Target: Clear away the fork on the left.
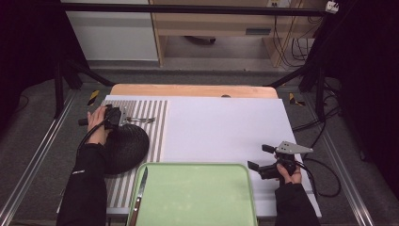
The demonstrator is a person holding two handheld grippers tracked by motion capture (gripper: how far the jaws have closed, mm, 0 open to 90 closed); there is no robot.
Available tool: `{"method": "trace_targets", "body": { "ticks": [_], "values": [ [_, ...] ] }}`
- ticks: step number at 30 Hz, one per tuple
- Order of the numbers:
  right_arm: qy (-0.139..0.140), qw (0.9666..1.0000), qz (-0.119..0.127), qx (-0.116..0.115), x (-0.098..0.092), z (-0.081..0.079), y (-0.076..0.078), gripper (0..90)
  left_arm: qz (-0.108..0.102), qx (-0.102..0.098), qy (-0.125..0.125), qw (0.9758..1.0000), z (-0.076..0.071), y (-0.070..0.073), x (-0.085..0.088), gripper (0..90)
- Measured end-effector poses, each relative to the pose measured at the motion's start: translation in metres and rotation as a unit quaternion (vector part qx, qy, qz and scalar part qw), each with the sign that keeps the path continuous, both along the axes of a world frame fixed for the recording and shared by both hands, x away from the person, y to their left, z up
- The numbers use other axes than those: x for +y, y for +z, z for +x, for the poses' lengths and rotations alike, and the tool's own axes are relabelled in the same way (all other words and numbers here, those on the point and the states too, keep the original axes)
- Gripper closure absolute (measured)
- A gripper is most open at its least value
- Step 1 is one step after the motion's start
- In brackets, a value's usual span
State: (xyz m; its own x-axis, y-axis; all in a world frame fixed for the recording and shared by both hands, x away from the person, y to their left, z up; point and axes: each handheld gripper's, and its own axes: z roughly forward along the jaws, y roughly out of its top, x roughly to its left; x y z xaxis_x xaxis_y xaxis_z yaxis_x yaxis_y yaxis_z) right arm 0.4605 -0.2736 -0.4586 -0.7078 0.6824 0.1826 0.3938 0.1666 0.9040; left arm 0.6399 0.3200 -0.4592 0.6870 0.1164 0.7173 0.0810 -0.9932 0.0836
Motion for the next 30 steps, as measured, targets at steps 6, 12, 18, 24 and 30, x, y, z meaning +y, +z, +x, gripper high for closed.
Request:
{"method": "trace_targets", "body": {
  "ticks": [6,12,18,24,30],
  "values": [
    [0.0,1.0,0.0,0.0,0.0,0.0,0.0,0.4,-0.008,0.001,-0.012,0.9999,0.001,-0.001,-0.006,54.1],
    [0.0,1.0,0.0,0.0,0.0,0.0,0.0,0.4,-0.002,0.003,-0.024,0.9997,0.002,0.0,-0.012,55.3],
    [0.0,1.0,0.001,-0.001,0.0,0.0,0.0,0.4,0.003,0.01,-0.036,0.9993,0.002,0.0,-0.015,59.0],
    [0.0,1.0,0.0,0.0,0.0,0.0,0.0,0.4,0.011,0.015,-0.043,0.9989,0.004,-0.002,-0.019,62.1],
    [0.0,1.0,0.0,-0.001,0.0,0.0,0.0,0.4,0.008,0.031,-0.051,0.9981,0.006,-0.006,-0.021,69.4]
  ]
}}
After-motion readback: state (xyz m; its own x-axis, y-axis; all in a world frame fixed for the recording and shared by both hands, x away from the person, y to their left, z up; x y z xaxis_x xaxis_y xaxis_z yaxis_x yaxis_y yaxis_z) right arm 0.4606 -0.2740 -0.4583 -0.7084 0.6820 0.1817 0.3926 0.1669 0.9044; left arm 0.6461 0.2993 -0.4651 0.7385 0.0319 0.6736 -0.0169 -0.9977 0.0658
